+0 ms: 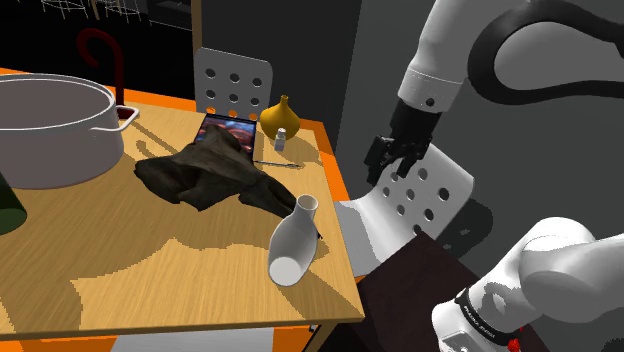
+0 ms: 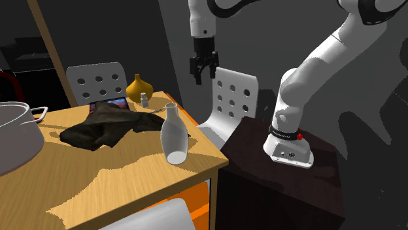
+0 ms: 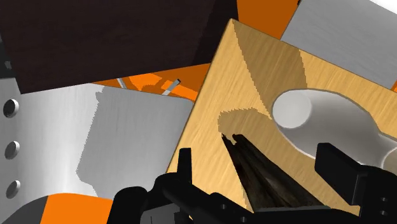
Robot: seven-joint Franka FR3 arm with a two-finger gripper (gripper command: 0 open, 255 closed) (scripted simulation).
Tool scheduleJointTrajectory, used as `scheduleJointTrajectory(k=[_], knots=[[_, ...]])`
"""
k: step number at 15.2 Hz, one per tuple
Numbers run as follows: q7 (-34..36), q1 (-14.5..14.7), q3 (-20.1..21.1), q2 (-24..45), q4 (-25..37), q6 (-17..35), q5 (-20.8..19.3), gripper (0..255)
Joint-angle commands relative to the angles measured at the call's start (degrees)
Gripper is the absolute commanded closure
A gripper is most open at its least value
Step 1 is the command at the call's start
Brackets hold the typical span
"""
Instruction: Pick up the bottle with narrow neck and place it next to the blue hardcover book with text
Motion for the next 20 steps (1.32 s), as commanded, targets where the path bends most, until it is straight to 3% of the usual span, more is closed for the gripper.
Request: scheduleJointTrajectory(k=[1, 7, 12, 20], knots=[[2.7, 0.2, 2.4, 2.3, 1.0, 2.2, 0.5, 0], [12.0, 0.0, 10.5, 12.2, 6.7, 9.0, -0.4, 0], [21.3, -1.0, 17.2, 22.5, 13.4, 13.6, -5.2, 0], [22.7, -1.1, 18.3, 25.3, 9.7, 19.8, -6.7, 0]])
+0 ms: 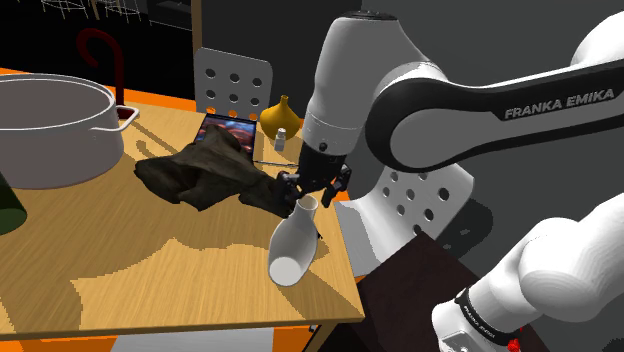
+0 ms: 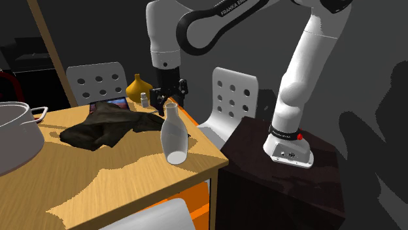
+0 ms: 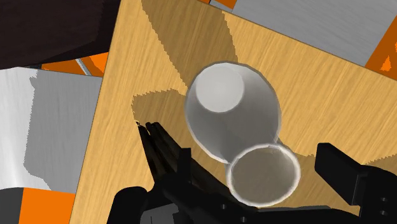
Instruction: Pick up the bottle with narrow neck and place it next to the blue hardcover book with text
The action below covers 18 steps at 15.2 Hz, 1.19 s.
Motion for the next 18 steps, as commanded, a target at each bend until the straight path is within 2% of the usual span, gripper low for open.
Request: scheduleJointTrajectory(k=[1, 8, 9, 18], knots=[[0.2, 0.0, 0.2, 0.6, -0.8, 1.3, -0.3, 0], [0.2, 0.0, 0.2, 0.5, -0.8, 1.3, -0.3, 0], [0.2, 0.0, 0.2, 0.5, -0.8, 1.3, -0.3, 255], [0.2, 0.0, 0.2, 0.6, -0.8, 1.3, -0.3, 255]])
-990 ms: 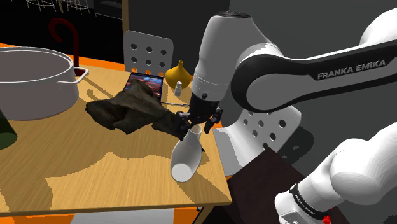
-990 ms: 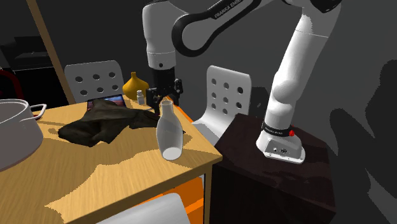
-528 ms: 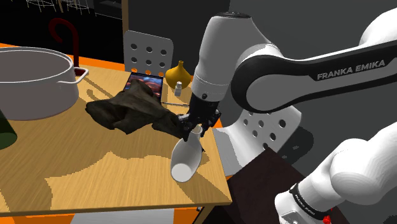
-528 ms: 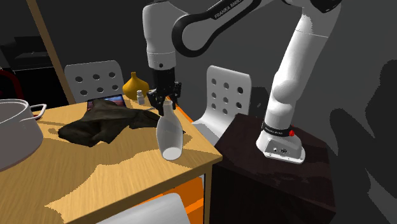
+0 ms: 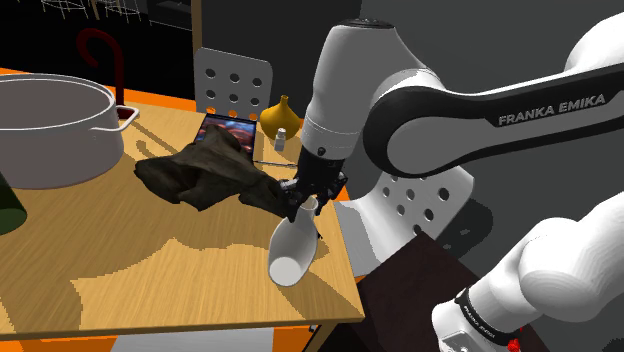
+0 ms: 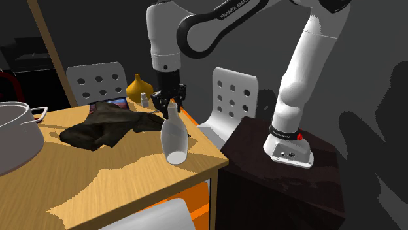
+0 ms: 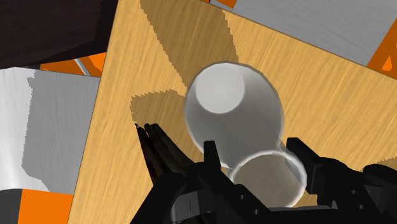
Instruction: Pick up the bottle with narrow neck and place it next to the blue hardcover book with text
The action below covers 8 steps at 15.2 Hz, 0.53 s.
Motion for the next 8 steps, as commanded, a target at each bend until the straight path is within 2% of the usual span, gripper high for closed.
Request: scheduleJointTrajectory(k=[1, 8], knots=[[-0.2, 0.0, -0.1, -0.3, 0.5, -0.8, 0.2, 255], [-1.1, 0.1, -1.0, -2.4, 4.2, -6.3, 1.1, 255]])
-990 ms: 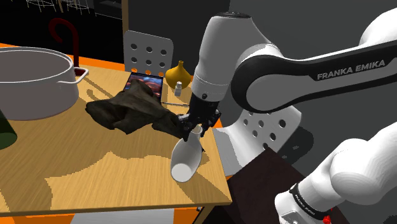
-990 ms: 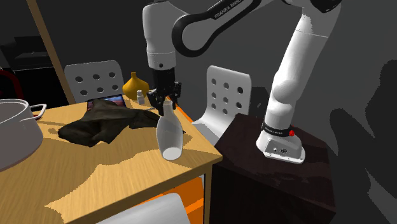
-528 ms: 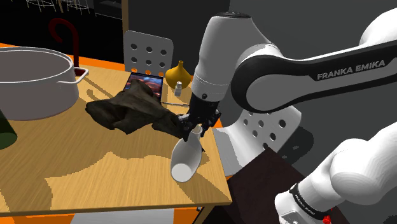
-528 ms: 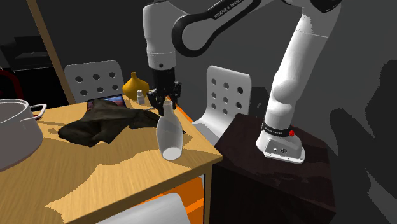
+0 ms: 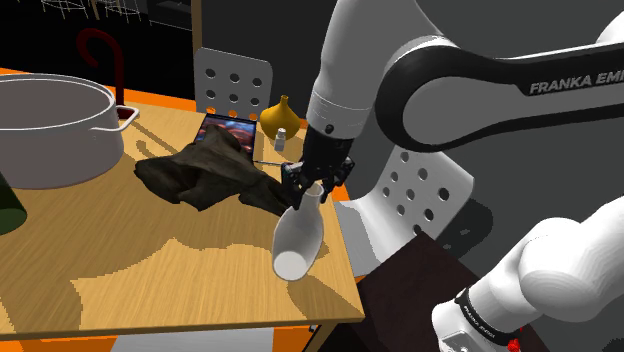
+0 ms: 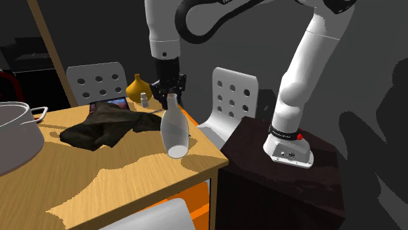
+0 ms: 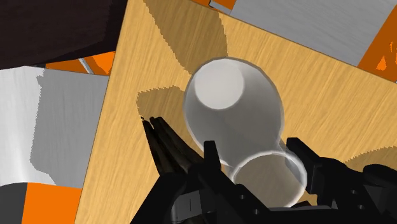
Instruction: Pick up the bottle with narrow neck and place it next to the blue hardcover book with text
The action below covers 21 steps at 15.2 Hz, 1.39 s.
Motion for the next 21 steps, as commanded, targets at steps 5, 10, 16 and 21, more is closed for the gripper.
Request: scheduleJointTrajectory(k=[5, 10, 16, 21], knots=[[-0.3, -0.1, -0.6, -1.0, 3.8, -4.7, 0.3, 255], [-0.6, -0.2, -1.0, -1.6, 7.1, -8.5, 0.4, 255], [-0.7, -0.3, -1.5, -1.8, 11.6, -13.2, 0.3, 255], [-0.6, -0.5, -1.7, -1.6, 15.6, -17.0, 0.1, 255]])
